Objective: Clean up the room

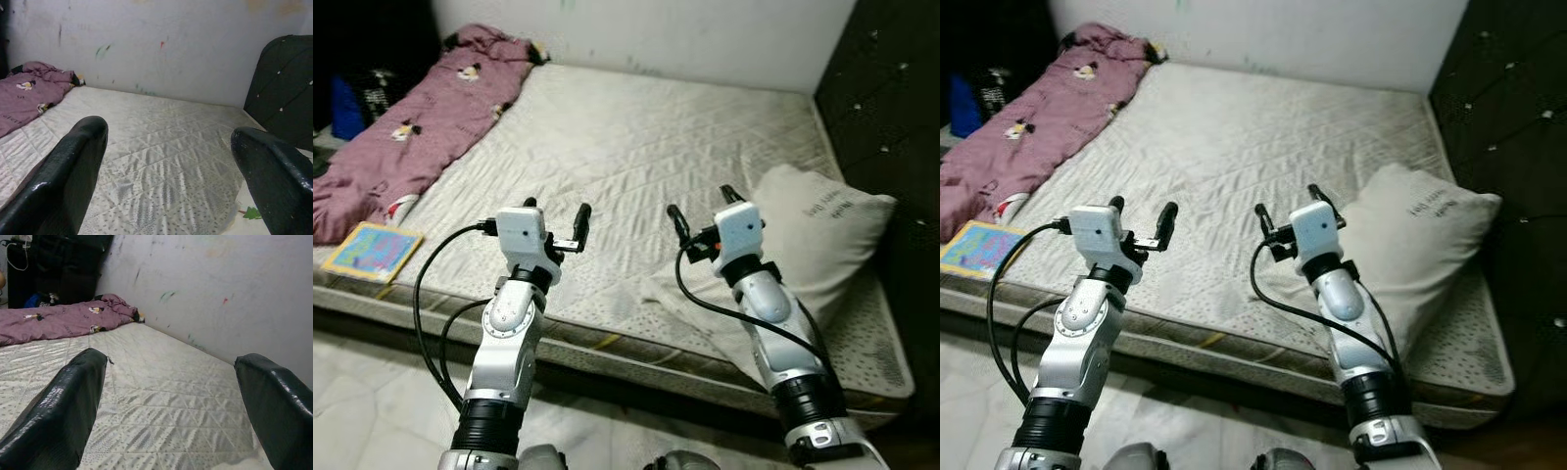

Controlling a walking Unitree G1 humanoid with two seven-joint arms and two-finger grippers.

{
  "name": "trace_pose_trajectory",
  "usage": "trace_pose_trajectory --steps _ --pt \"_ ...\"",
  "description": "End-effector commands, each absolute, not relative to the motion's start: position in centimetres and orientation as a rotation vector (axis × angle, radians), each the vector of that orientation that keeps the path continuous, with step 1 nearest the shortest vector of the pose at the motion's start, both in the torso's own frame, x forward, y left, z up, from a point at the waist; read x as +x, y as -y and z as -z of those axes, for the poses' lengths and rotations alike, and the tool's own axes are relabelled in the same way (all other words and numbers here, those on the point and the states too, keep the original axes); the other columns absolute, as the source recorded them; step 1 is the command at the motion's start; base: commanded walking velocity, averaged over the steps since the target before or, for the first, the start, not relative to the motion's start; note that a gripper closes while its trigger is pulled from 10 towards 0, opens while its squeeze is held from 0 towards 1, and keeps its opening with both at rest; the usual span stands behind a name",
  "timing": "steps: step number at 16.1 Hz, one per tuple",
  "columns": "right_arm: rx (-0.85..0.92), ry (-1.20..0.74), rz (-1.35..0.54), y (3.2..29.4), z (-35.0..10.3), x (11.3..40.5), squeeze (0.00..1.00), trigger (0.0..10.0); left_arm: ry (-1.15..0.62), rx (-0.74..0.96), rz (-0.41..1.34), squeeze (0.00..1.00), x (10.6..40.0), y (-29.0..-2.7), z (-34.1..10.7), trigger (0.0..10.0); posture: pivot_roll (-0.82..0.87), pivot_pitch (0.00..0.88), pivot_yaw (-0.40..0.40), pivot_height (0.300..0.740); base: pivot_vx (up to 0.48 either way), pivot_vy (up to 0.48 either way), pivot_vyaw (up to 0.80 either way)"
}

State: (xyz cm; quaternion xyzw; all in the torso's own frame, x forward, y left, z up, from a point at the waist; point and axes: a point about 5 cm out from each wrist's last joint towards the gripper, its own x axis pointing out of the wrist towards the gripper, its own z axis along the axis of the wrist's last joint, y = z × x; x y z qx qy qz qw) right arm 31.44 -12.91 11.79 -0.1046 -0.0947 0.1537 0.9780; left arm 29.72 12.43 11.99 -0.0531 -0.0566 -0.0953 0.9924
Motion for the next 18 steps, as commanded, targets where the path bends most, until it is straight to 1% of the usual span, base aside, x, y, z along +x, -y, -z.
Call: trace_pose_trajectory --steps 1,3,8,16,18 --pt "-0.202 0.199 -0.31 12.82 -12.12 31.71 0.0 10.0 0.138 -0.1 0.186 0.0 29.87 -12.86 -12.53 10.0 -0.01 0.0 -0.035 0.74 0.319 0.0 -0.54" --pt "-0.2 0.2 -0.307 12.82 -12.16 31.75 0.0 10.0 0.139 -0.099 0.186 0.0 29.91 -12.88 -12.55 10.0 -0.01 0.0 -0.034 0.74 0.322 0.0 -0.53" --pt "-0.199 0.203 -0.304 12.81 -12.23 31.82 0.0 10.0 0.135 -0.097 0.183 0.0 29.96 -12.97 -12.54 10.0 -0.01 0.0 -0.031 0.74 0.326 0.0 0.0" --pt "-0.195 0.198 -0.301 12.86 -12.16 31.87 0.0 10.0 0.117 -0.097 0.166 0.0 30.04 -13.11 -12.33 10.0 -0.01 0.0 -0.031 0.74 0.0 0.0 0.0" --pt "-0.196 0.196 -0.3 12.94 -12.16 31.92 0.0 10.0 0.116 -0.097 0.165 0.0 30.09 -13.02 -12.35 10.0 -0.01 0.0 -0.034 0.74 0.0 -0.396 -0.57"
